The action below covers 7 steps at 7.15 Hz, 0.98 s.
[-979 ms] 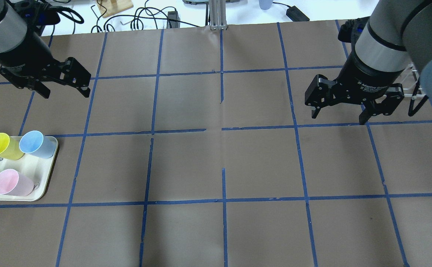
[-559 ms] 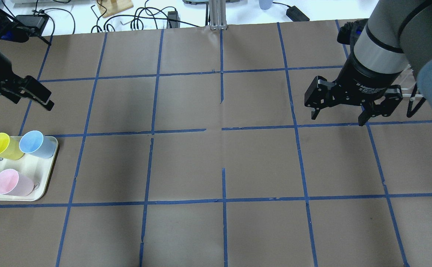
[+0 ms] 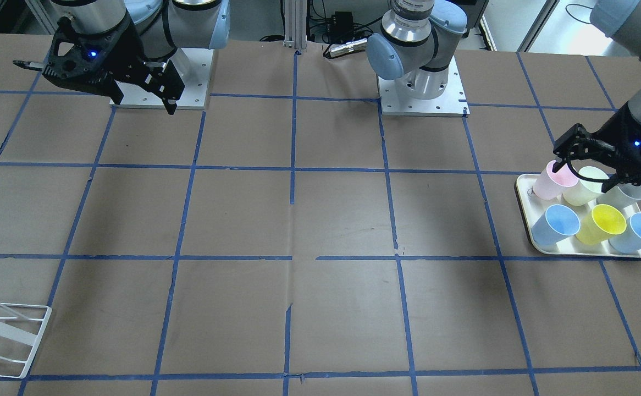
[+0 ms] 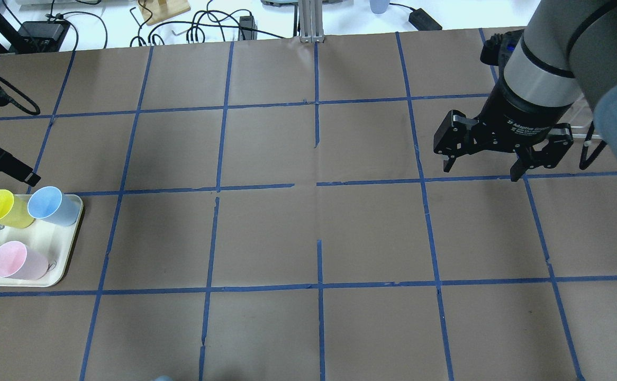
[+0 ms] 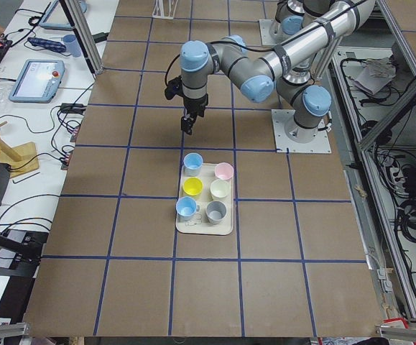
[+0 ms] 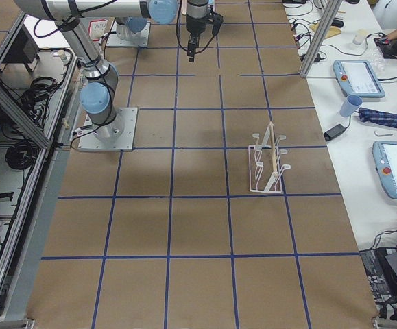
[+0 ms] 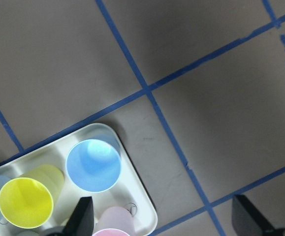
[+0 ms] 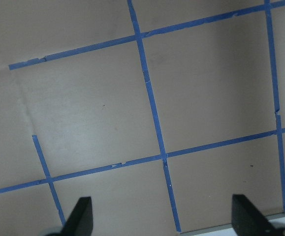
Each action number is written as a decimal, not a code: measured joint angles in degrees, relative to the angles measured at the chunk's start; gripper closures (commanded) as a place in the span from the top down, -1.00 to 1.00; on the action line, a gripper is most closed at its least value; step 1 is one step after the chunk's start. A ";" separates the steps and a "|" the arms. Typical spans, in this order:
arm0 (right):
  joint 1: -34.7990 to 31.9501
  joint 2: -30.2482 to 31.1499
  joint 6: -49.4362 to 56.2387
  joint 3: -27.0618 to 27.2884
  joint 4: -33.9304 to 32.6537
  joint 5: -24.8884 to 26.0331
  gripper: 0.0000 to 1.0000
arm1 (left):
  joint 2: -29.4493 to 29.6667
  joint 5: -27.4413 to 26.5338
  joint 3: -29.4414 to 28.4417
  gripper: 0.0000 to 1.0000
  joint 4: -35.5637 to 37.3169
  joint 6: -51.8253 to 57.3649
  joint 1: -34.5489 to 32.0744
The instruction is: Transfer IKEA cup to right arm and place on rack
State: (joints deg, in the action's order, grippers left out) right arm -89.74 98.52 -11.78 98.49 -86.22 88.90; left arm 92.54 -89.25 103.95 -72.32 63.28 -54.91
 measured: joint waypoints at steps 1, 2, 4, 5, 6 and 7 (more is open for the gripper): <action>0.00 -0.01 0.03 0.00 0.00 -0.14 1.00 | 1.43 0.16 1.64 1.00 3.72 2.95 2.01; 0.00 -0.03 0.05 0.01 0.00 -0.24 1.00 | 3.03 0.24 2.27 1.00 5.61 4.67 3.37; 0.00 -0.03 -0.03 -0.02 -0.02 -0.32 1.00 | 6.16 0.18 2.13 1.00 6.98 5.56 4.87; 0.00 -0.03 -0.08 -0.02 -0.04 -0.31 1.00 | 7.51 0.14 1.99 1.00 8.27 5.81 5.07; 0.00 -0.05 -0.11 0.00 -0.02 -0.31 1.00 | 8.87 0.18 1.98 1.00 9.87 6.16 5.10; 0.00 -0.08 -0.08 0.02 -0.01 -0.31 1.00 | 10.20 0.22 1.96 1.00 10.97 6.53 5.11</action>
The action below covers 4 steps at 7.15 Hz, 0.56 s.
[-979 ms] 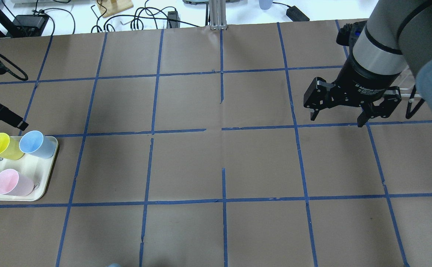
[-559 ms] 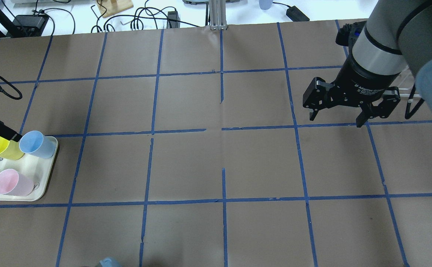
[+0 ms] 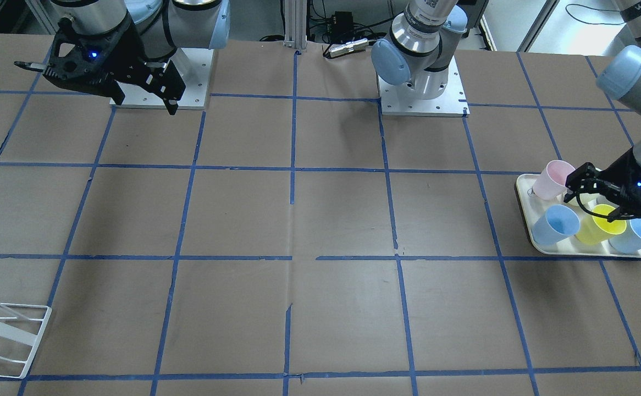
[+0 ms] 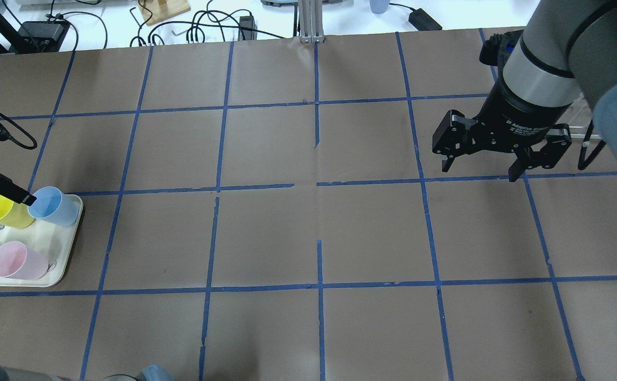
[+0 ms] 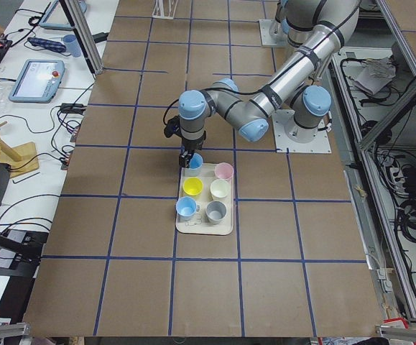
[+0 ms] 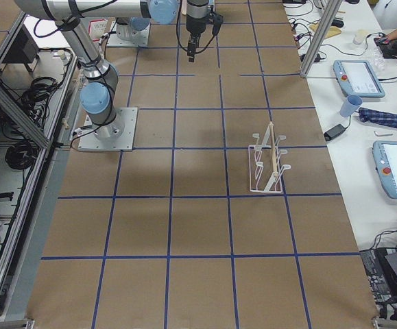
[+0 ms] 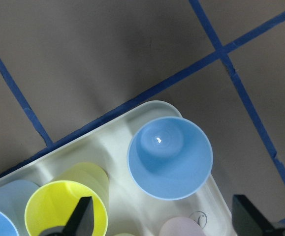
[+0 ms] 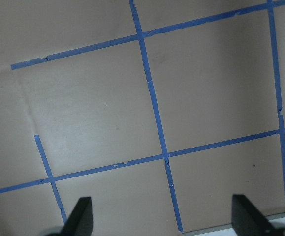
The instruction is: Transfer IKEA cup to right arm and place on rack
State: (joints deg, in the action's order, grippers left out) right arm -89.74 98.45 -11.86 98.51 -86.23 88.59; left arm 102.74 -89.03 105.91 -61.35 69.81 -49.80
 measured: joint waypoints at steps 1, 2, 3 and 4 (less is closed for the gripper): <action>0.00 0.00 0.01 0.01 0.03 0.00 1.00 | 1.18 -0.01 -0.03 1.00 0.53 0.37 0.03; 0.00 -0.01 0.00 0.12 0.07 0.00 1.00 | 2.31 -0.15 -0.10 1.00 0.85 0.55 0.04; 0.00 0.00 0.02 0.42 0.07 0.00 1.00 | 3.42 -0.34 -0.28 1.00 1.08 0.58 0.05; 0.00 0.07 0.01 0.81 0.01 0.00 1.00 | 4.50 -0.46 -0.61 0.83 1.18 0.59 0.05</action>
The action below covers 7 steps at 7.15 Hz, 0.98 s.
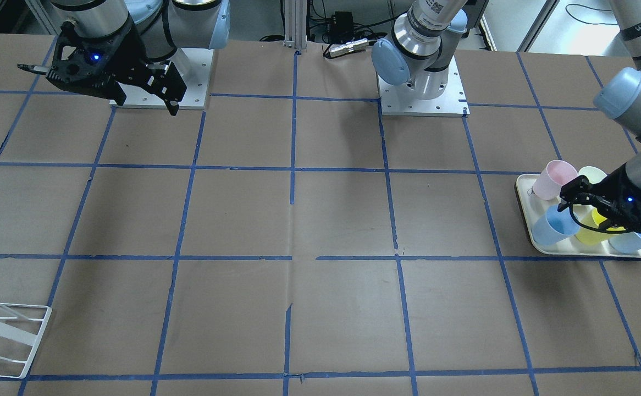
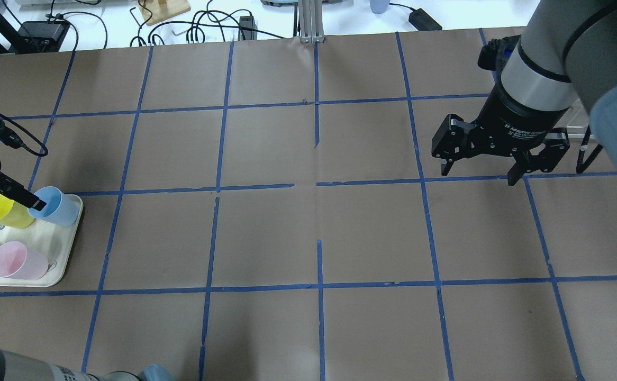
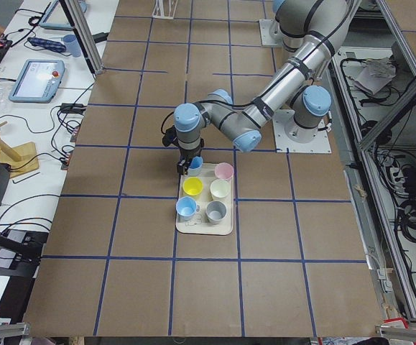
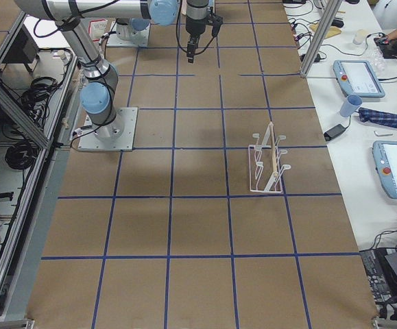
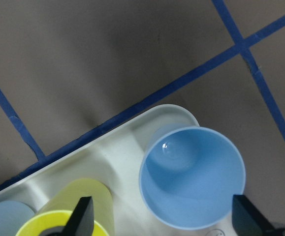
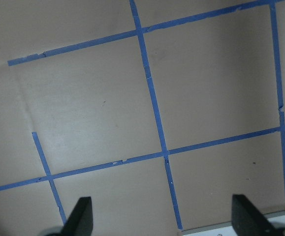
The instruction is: Transfer IKEA cup to right arm and place on rack
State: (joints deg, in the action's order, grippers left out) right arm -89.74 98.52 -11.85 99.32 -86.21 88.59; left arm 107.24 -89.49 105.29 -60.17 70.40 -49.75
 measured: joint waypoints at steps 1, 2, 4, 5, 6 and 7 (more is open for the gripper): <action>0.00 0.02 0.01 0.17 -0.14 0.00 1.00 | 0.95 -0.07 -0.31 0.81 0.06 0.00 0.00; 0.00 0.03 0.00 0.22 -0.30 -0.02 1.00 | 1.81 -0.12 -0.48 0.63 0.10 -0.04 0.00; 0.00 0.03 0.09 0.29 -0.73 -0.08 1.00 | 2.99 -0.16 -0.68 -0.02 0.06 -0.15 0.00; 0.00 0.01 0.13 0.35 -0.90 -0.11 1.00 | 3.39 -0.16 -0.85 -0.40 0.03 -0.16 0.00; 0.00 0.01 0.17 0.47 -1.00 -0.10 1.00 | 3.72 -0.16 -0.92 -0.64 0.03 -0.17 0.00; 0.00 0.01 0.15 0.61 -1.04 -0.05 1.00 | 3.95 -0.16 -0.94 -0.98 0.04 -0.17 0.00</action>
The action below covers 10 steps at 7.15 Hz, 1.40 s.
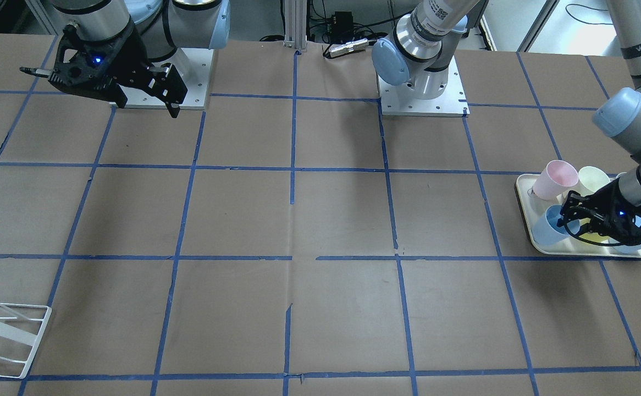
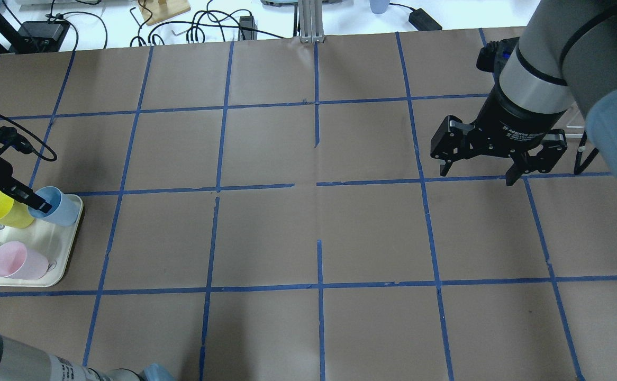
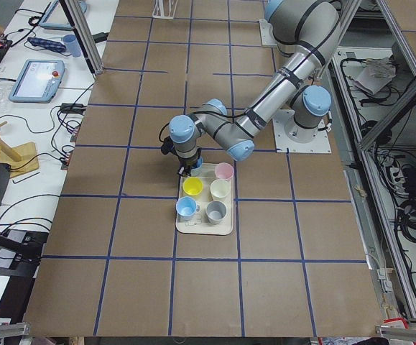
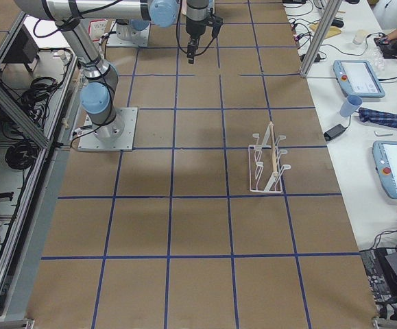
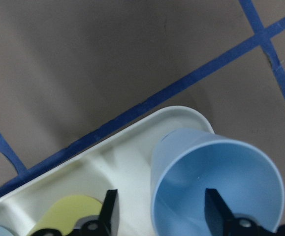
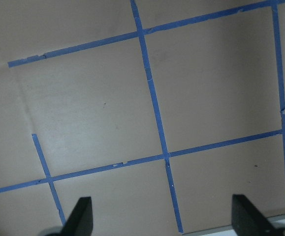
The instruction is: Transfer IKEA cup to right arm and place on rack
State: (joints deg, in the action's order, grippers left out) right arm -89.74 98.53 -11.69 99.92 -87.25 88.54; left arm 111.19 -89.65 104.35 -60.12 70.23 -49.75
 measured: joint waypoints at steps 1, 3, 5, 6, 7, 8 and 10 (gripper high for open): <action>0.00 0.00 -0.16 0.03 -0.14 -0.03 1.00 | 0.17 0.02 -0.08 -1.00 -0.01 0.00 0.00; 0.04 0.00 -0.46 -0.10 -0.70 -0.19 1.00 | 0.34 0.08 -1.24 -1.00 -0.80 -0.08 0.00; 0.23 -0.24 -0.27 -0.16 -1.10 -2.94 1.00 | -0.30 0.22 -4.51 -1.00 -6.30 -0.79 -0.41; 0.59 -0.71 -0.03 -0.17 -2.03 -9.61 1.00 | -1.69 0.92 -6.24 -1.00 -10.94 -2.18 -1.00; 1.68 -1.29 0.68 -0.13 -3.70 -17.57 1.00 | -3.69 2.14 -7.51 -1.00 -15.60 -4.88 -1.86; 3.38 -1.61 2.40 0.01 -4.81 -25.24 1.00 | -6.24 3.26 -8.21 -1.00 -20.08 -9.10 -3.36; 7.89 -1.75 5.60 1.51 -4.96 -41.65 1.00 | -12.01 7.37 -8.45 -1.00 -28.76 -19.25 -7.71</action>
State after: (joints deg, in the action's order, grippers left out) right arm -81.84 96.78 -6.10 101.43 -92.21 46.89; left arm 99.18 -82.28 95.91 -88.88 50.98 -57.45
